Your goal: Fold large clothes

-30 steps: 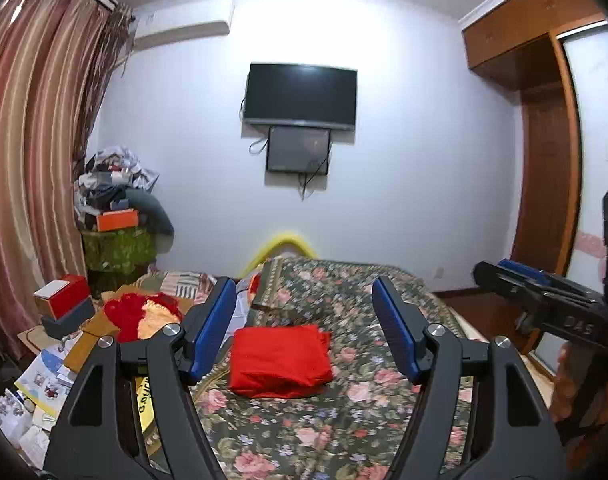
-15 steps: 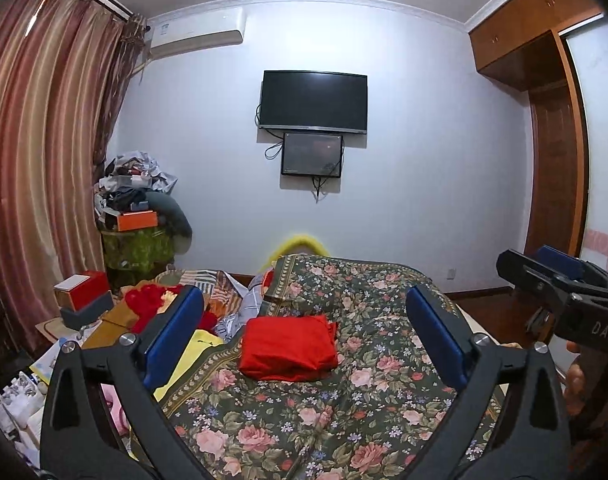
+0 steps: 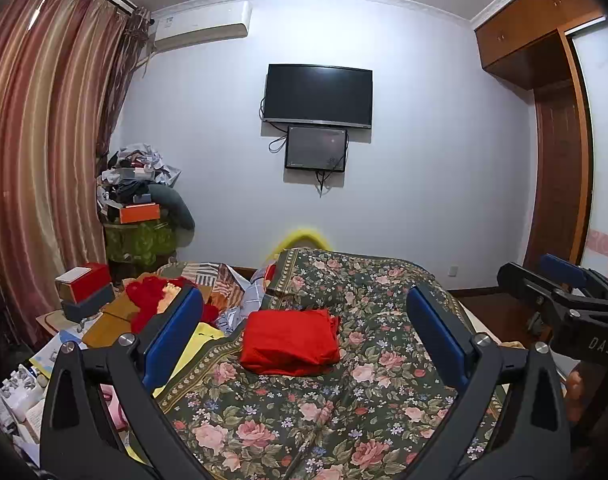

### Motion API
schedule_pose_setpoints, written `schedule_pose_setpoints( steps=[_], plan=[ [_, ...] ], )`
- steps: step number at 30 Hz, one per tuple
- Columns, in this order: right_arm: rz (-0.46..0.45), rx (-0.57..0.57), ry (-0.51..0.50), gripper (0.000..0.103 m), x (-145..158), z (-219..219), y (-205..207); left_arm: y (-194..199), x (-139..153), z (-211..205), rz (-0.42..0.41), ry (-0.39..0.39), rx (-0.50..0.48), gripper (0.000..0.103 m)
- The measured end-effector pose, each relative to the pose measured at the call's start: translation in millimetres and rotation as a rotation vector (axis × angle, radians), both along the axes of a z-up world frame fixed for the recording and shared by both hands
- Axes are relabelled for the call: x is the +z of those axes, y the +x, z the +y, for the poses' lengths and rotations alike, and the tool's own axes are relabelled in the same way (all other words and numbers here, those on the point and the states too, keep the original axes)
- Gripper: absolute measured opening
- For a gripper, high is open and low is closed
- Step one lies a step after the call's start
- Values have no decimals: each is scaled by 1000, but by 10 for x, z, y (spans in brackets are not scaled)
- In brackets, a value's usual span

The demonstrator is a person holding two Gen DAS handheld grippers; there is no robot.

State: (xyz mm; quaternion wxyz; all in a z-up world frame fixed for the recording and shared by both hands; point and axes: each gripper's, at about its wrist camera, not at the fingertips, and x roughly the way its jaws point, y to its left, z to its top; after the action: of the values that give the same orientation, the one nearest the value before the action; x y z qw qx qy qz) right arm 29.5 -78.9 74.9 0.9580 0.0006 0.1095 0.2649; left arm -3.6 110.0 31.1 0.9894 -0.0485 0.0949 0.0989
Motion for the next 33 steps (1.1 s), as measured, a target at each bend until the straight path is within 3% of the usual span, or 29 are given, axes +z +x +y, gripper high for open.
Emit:
schedule_pose_setpoints(
  steps=[33],
  plan=[
    [39, -4, -33, 103, 2, 85, 2, 83, -82, 56, 39, -42, -16, 102]
  ],
)
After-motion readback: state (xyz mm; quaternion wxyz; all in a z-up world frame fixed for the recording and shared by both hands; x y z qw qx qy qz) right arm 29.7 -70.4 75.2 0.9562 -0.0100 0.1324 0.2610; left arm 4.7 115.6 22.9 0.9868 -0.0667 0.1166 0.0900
